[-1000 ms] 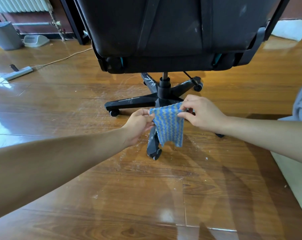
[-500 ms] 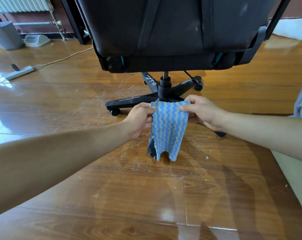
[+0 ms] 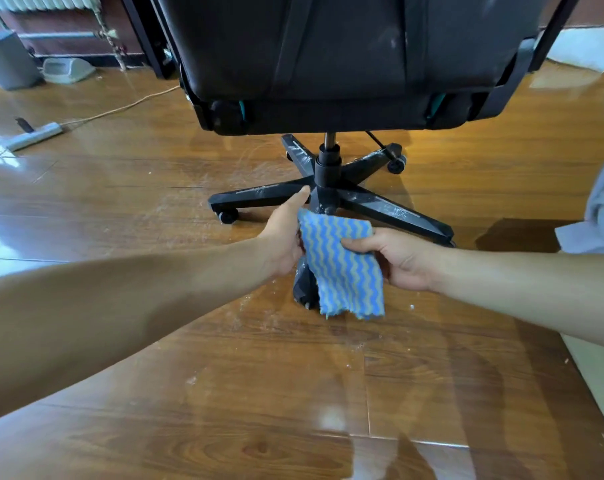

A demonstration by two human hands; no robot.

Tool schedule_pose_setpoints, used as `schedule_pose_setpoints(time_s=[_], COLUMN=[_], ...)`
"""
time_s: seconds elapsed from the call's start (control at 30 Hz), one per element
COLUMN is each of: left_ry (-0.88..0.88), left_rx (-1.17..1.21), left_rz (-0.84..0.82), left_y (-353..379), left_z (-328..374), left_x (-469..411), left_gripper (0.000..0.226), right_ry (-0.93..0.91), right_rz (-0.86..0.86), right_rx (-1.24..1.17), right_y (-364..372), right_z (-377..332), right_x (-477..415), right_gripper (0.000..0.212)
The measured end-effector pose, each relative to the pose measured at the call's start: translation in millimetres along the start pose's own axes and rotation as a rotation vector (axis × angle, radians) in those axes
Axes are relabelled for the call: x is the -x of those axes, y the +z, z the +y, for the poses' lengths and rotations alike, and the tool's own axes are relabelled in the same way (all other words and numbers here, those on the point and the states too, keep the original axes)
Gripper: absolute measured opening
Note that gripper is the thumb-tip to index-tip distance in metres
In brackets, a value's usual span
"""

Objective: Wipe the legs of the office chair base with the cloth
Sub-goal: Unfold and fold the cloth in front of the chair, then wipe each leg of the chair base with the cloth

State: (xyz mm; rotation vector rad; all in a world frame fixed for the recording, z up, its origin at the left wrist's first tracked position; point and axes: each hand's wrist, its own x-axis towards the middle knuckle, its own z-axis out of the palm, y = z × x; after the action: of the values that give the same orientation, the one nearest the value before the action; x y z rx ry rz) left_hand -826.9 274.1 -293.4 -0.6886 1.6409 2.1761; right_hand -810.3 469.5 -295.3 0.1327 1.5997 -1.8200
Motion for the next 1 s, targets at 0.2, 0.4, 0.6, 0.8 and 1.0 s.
schedule_pose_setpoints(time_s=[0.2,0.4,0.6,0.8,1.0], left_ry=[0.016,0.192,0.379,0.532,0.410], left_rx=[-0.118,-0.436,-0.906,-1.124,-0.858], left_rz=[-0.126,-0.016,0.034,0.045,-0.105], left_y=[-0.8,-9.0,-13.4,-7.3,-12.8], left_z=[-16.2,-16.7,-13.6,-6.0,-5.7], left_x=[6.4,-0.4,-4.4,-4.9,-11.2], left_gripper=[0.043,0.036,0.033,0.006,0.009], right_ry=[-0.033,-0.122,-0.339,-0.399,-0.238], right_rz=[0.074,0.359,0.300,0.404,0.260], right_rx=[-0.001,0.269,0.798,1.028,0.640], right_y=[-14.1,-29.6,-30.6,-35.6,-54.3], right_z=[-11.6,-9.9,-10.6,-12.1,-13.7], right_x=[-14.7,-21.5,-14.5,-16.6,-24.4], right_gripper=[0.025,0.044,0.042,0.006,0.007])
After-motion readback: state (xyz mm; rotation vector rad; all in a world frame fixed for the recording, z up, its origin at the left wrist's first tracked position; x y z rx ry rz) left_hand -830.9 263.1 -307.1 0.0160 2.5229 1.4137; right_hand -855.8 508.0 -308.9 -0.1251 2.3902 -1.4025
